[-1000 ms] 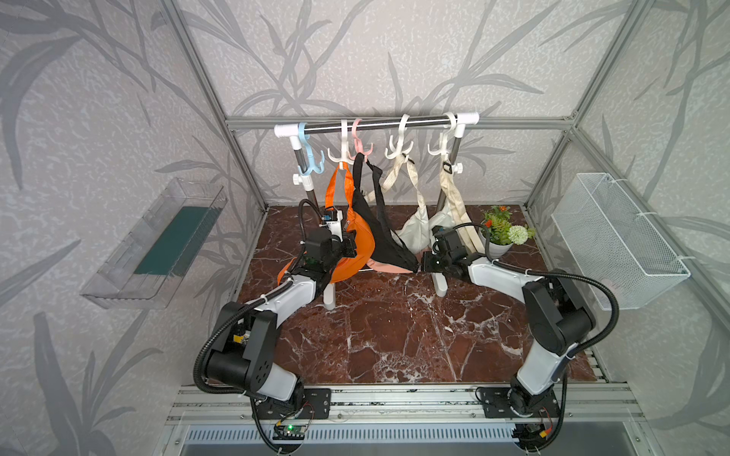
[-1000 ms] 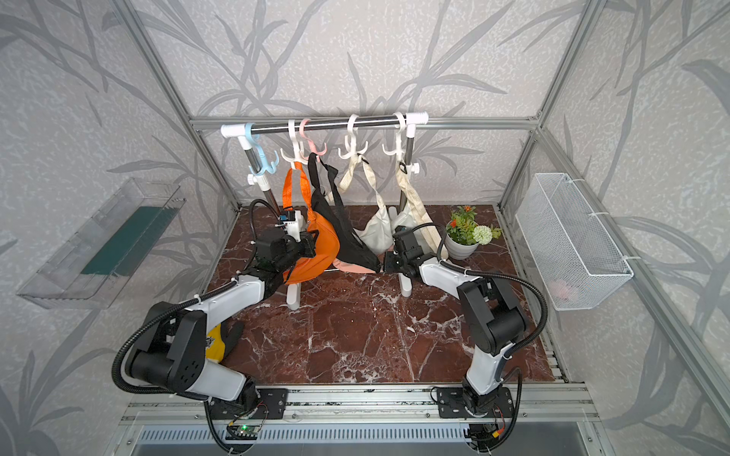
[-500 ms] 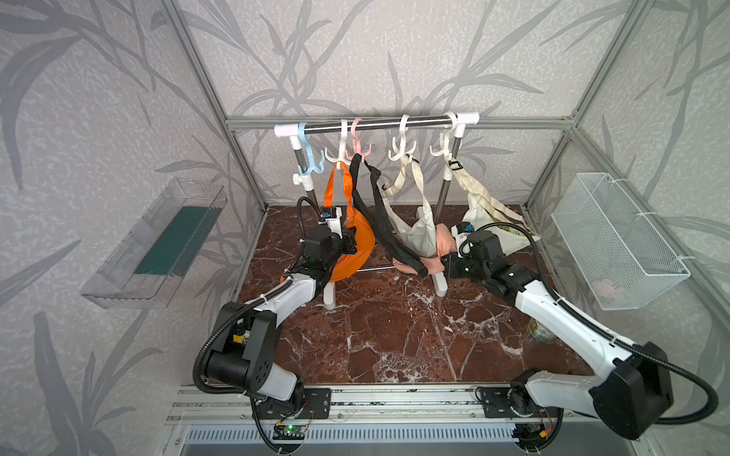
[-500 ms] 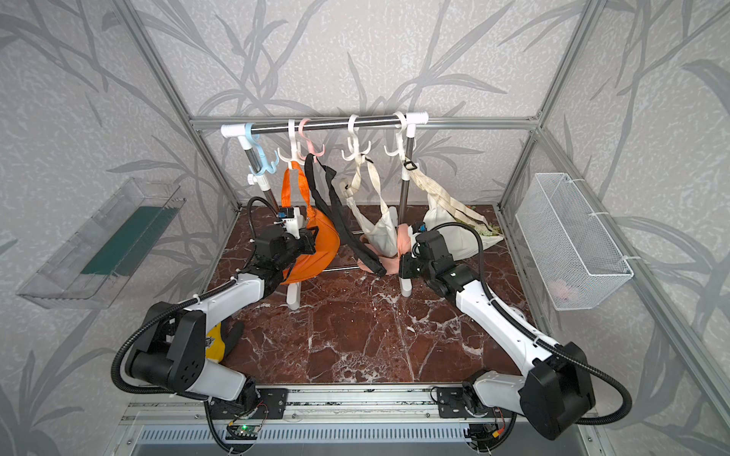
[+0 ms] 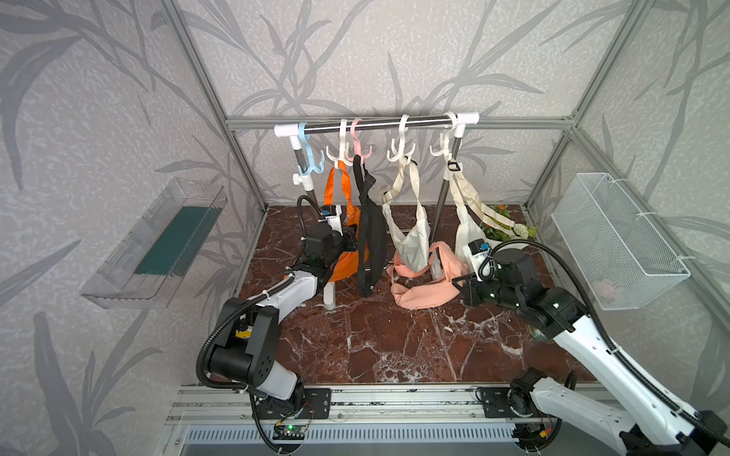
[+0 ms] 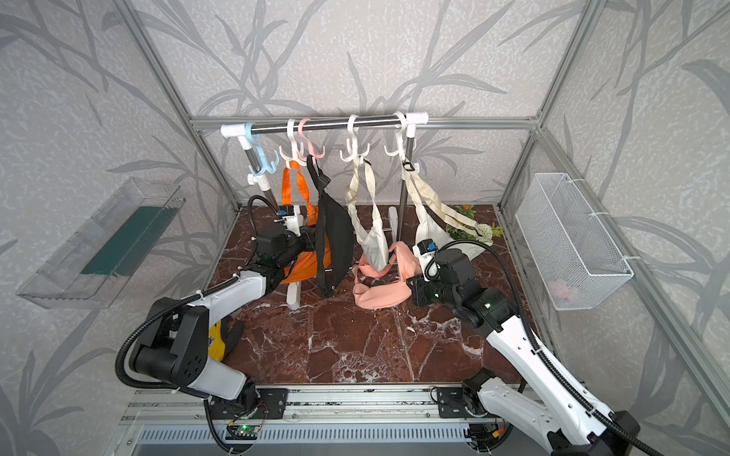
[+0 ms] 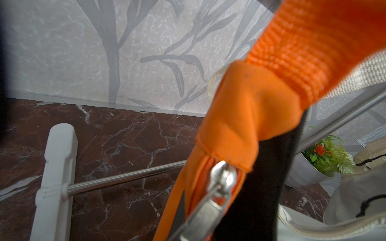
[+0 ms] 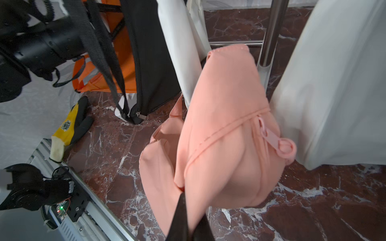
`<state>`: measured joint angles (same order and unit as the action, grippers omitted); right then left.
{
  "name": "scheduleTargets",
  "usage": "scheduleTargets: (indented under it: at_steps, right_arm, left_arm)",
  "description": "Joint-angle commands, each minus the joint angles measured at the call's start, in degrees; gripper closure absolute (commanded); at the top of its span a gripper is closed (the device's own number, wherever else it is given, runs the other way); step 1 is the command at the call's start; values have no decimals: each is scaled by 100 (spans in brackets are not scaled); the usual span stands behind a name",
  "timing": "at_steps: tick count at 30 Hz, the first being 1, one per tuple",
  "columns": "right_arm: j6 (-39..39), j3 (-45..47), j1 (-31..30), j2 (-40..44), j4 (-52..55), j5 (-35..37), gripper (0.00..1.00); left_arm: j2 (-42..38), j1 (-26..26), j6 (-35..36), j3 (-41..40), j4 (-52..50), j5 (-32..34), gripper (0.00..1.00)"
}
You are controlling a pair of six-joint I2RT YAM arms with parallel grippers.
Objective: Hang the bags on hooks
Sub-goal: Pick up the bag from the clothesline, then hang the bag on the hook.
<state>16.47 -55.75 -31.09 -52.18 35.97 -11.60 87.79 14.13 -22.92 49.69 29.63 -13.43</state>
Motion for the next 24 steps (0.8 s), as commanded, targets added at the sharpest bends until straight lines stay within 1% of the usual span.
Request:
scheduleTargets:
  at_steps: [1, 2, 3, 4, 6, 8, 9, 10, 14, 19, 22, 24]
  right_arm:
    - [-347, -229, -26, 303, 165, -373, 100]
    - [-371, -296, -28, 371, 197, -348, 100]
    - [-377, -384, -27, 439, 223, -295, 100]
    - [-369, -477, -26, 486, 264, -196, 100]
    - [-369, -666, -29, 483, 334, -18, 100]
    - [-409, -838, -27, 477, 361, 122, 100]
    - [-454, -917, -22, 489, 321, 179, 100]
    - [-488, -999, -25, 505, 277, 237, 100]
    - [-732, -1498, -28, 409, 182, 478, 100]
    - [-1088, -2277, -28, 123, 80, 607, 100]
    - [-1366, -2930, -22, -125, 271, 372, 100]
    - [-1539, -3168, -27, -227, 313, 41, 100]
  left_arm:
    - [39, -38, -174, 156, 157, 65, 87]
    - [24, -41, -201, 168, 94, 87, 73]
    - [15, -42, -237, 203, 5, 121, 56]
    - [-3, -47, -267, 231, -74, 125, 46]
    - [-55, -51, -274, 234, -124, 113, 37]
    - [-148, -51, -249, 177, -100, 133, 30]
    - [-214, -55, -238, 140, -90, 159, 24]
    - [-272, -57, -206, 96, -64, 193, 22]
    - [-484, -58, -162, -62, 3, 329, 20]
    - [-822, -68, -181, -308, 45, 561, 19]
    - [-1231, -69, -102, -528, 50, 777, 19]
    - [-1531, -75, 37, -676, 112, 807, 19]
